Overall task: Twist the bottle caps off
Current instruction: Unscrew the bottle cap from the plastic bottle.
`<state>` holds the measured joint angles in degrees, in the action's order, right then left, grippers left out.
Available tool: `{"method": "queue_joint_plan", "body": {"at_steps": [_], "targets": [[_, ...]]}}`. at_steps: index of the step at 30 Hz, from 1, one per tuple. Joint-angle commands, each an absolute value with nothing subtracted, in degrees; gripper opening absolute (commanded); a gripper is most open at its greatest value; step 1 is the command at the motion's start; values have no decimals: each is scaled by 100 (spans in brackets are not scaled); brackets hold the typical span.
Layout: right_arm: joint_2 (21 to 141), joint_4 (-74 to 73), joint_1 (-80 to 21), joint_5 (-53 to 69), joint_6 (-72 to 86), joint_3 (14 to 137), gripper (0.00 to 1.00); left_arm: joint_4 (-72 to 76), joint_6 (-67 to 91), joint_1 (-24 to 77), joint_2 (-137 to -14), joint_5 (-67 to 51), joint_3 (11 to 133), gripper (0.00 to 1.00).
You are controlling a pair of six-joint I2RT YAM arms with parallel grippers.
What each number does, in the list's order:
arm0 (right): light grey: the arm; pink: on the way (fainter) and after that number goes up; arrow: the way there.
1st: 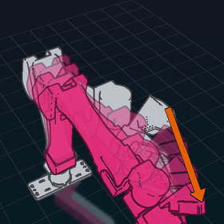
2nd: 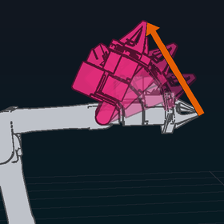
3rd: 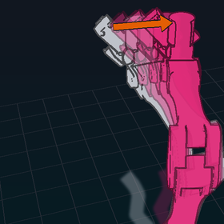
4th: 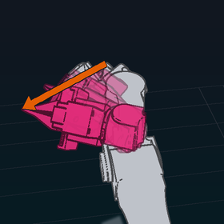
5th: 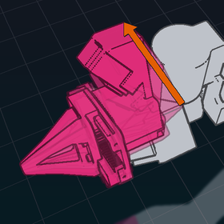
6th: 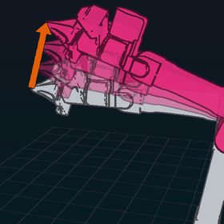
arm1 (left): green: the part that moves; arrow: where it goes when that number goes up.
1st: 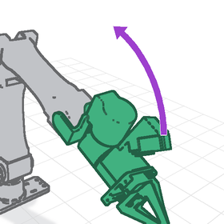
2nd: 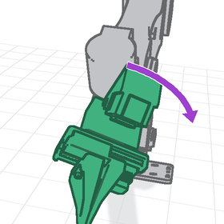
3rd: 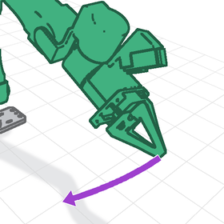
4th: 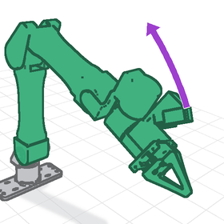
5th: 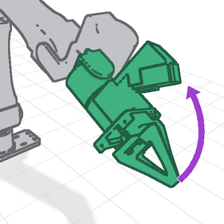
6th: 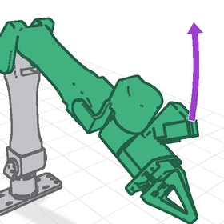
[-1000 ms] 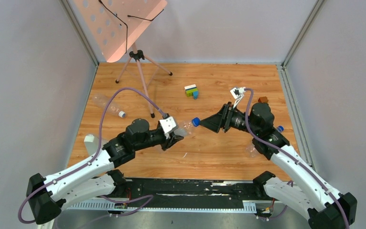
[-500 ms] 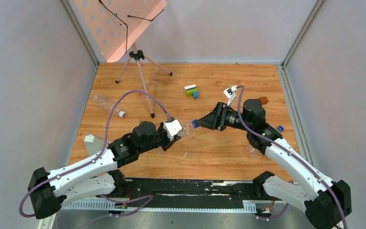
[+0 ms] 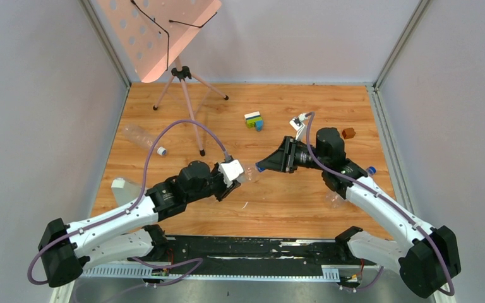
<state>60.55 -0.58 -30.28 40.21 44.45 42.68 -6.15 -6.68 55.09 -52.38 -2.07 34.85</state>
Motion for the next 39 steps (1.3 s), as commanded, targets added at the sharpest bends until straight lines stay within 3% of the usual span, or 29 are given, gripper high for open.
{"method": "queue_joint_plan", "body": {"at_steps": [1, 4, 9, 15, 18, 23, 26, 32, 39], "targets": [[5919, 31, -3050, 4427, 3884, 4581, 15, -248, -467, 5532, -5143, -251, 3565, 0], [5799, 29, -3050, 4618, 3502, 4638, 14, -312, -302, 5472, -5198, -536, 3610, 0], [5479, 295, -3059, 5277, 2494, 4427, 14, 266, 404, 4795, -5211, -2524, 3517, 0], [5147, -151, -3059, 4572, 1533, 4325, 14, 476, 675, 4243, -5467, -4496, 3649, 1], [5057, -158, -3059, 4626, 1509, 4346, 21, 527, 736, 4188, -5590, -5155, 3737, 1], [4955, -957, -3054, 2986, 2132, 4613, 58, 300, 651, 4183, -5521, -4787, 3818, 4], [4844, -1288, -3050, 3065, 2260, 4755, 71, -238, 346, 4183, -5493, -4134, 3871, 4], [4473, -611, -3050, 3815, 2953, 4487, 76, -586, 214, 4184, -5645, -3544, 3916, 5], [4651, -653, -3050, 2538, 4061, 4327, 74, -385, -70, 4562, -5199, -2414, 3788, 0]]}}
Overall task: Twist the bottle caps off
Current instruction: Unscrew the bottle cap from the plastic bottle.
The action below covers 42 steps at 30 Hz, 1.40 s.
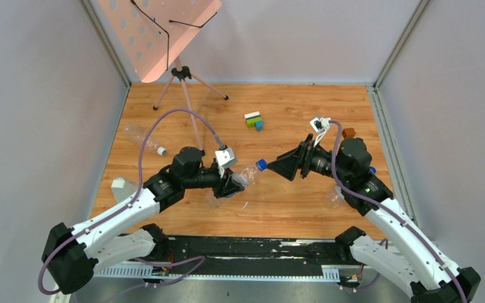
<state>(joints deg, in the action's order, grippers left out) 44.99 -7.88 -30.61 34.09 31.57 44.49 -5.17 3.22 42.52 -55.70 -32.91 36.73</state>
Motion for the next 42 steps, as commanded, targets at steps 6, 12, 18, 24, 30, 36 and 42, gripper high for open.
{"method": "queue_joint_plan", "body": {"at_steps": [6, 12, 18, 24, 30, 36, 42], "targets": [[4888, 261, -3052, 3097, 4709, 4112, 72, -674, -682, 4857, -5014, -1468, 3779, 0], [5171, 536, -3050, 3441, 4983, 4143, 70, -829, -918, 5030, -5042, -849, 3791, 0], [5571, 667, -3050, 3728, 5073, 4203, 65, -821, -988, 5102, -5022, -635, 3791, 0], [6034, 554, -3050, 4066, 5010, 4405, 55, -798, -1036, 5106, -5048, -656, 3732, 0], [6035, 603, -3050, 3922, 4910, 4343, 47, -756, -1035, 5106, -4929, -715, 3656, 0], [5969, 656, -3050, 3917, 4927, 4324, 61, -693, -976, 5104, -4905, -817, 3598, 0], [5974, 900, -3050, 3902, 5152, 4223, 61, -722, -924, 5106, -4962, -889, 3583, 0]]}}
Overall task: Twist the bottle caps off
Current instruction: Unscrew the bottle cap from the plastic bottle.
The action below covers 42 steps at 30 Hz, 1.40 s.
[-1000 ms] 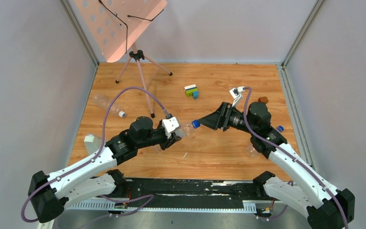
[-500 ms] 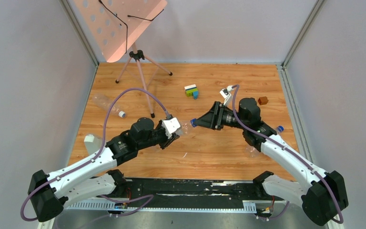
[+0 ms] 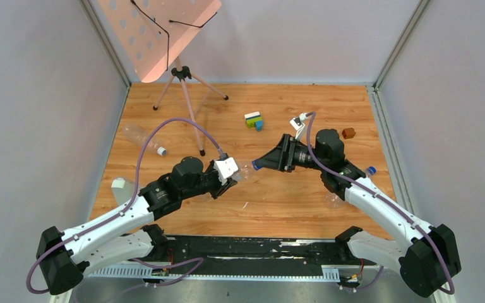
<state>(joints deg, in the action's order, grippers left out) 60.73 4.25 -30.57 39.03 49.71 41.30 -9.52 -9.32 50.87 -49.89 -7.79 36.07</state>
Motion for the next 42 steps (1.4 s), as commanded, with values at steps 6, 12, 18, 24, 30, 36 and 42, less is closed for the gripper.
{"method": "queue_joint_plan", "body": {"at_steps": [6, 12, 18, 24, 30, 36, 42], "targets": [[6007, 1257, -3052, 4069, 5346, 4116, 56, -719, -893, 5106, -4965, -920, 3594, 0], [6059, 1046, -3053, 4087, 5199, 4124, 50, -710, -860, 5106, -4957, -888, 3600, 0], [6102, 655, -3050, 4149, 4883, 4187, 40, -711, -688, 5106, -4986, -801, 3619, 0], [6106, 589, -3050, 4275, 4608, 4218, 18, -698, -448, 5106, -5073, -1022, 3687, 0], [5811, 563, -3050, 4612, 3555, 4145, 12, -618, 91, 4849, -5141, -1701, 3782, 0], [5379, 267, -3050, 5368, 2317, 4076, 11, 131, 910, 3809, -5325, -4567, 3665, 1], [5144, 25, -3050, 5821, 1542, 4161, 14, 816, 1485, 3665, -5619, -5686, 3667, 5]]}}
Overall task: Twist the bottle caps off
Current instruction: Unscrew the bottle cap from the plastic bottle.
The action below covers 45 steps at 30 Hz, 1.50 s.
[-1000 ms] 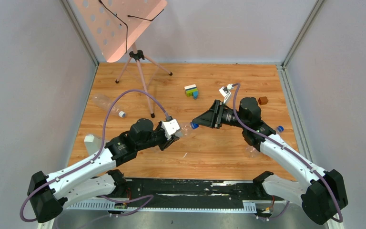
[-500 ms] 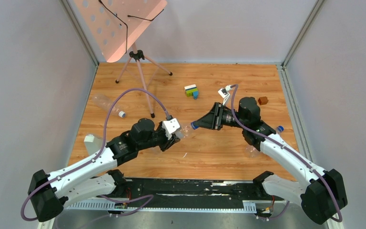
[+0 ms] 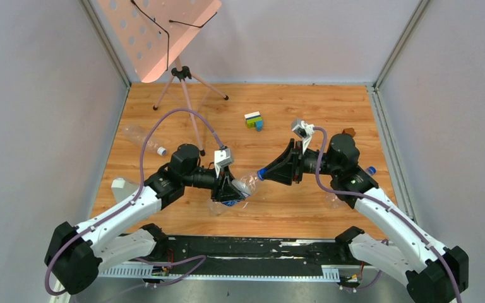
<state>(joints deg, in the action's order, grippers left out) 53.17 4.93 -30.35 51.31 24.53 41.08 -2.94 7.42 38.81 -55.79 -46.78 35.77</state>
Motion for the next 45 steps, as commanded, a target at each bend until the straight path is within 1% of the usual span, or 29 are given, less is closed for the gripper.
{"method": "queue_joint_plan", "body": {"at_steps": [1, 2, 4, 8, 11, 13, 15, 17, 20, 22, 25, 27, 32, 36, 41, 45], "targets": [[5103, 24, -3050, 5782, 1566, 4165, 15, 802, 1492, 3659, -5631, -5686, 3671, 5], [5070, 24, -3051, 5708, 1614, 4158, 17, 774, 1475, 3657, -5637, -5618, 3673, 5], [4966, -126, -3050, 5477, 1766, 4138, 25, 621, 1373, 3663, -5608, -5433, 3676, 5], [4727, -267, -3052, 4932, 2130, 4093, 46, 112, 1051, 3665, -5504, -4894, 3745, 5], [4532, -250, -3050, 4541, 2449, 4044, 59, -165, 960, 3665, -5531, -4678, 3808, 5], [4406, -217, -3050, 4391, 2652, 4050, 65, -293, 924, 3665, -5596, -4555, 3871, 5], [4324, -166, -3050, 4306, 2822, 4065, 67, -426, 866, 3672, -5643, -4344, 3915, 5], [4255, -141, -3050, 4141, 2971, 4082, 69, -525, 776, 3708, -5640, -3843, 3926, 2], [4275, -154, -3050, 3588, 3311, 4066, 69, -636, 549, 3876, -5479, -3177, 3889, 1], [4371, -234, -3050, 3290, 3616, 4094, 69, -661, 201, 4206, -5285, -2577, 3819, 0], [4647, -250, -3050, 3329, 3973, 4181, 66, -699, -70, 4572, -5007, -1537, 3714, 0], [4885, -261, -3052, 3397, 4223, 4251, 65, -694, -258, 4765, -4895, -1138, 3659, 0], [5377, 149, -3050, 3741, 4704, 4323, 65, -703, -616, 5139, -4809, -595, 3599, 0], [5542, 446, -3050, 3959, 4901, 4342, 65, -774, -709, 5290, -4919, -289, 3617, 0], [5482, 483, -3050, 3929, 4877, 4301, 66, -794, -728, 5374, -5104, -40, 3670, 0], [5502, 483, -3050, 3549, 4943, 4220, 66, -785, -890, 5497, -5226, -18, 3717, 0]]}}
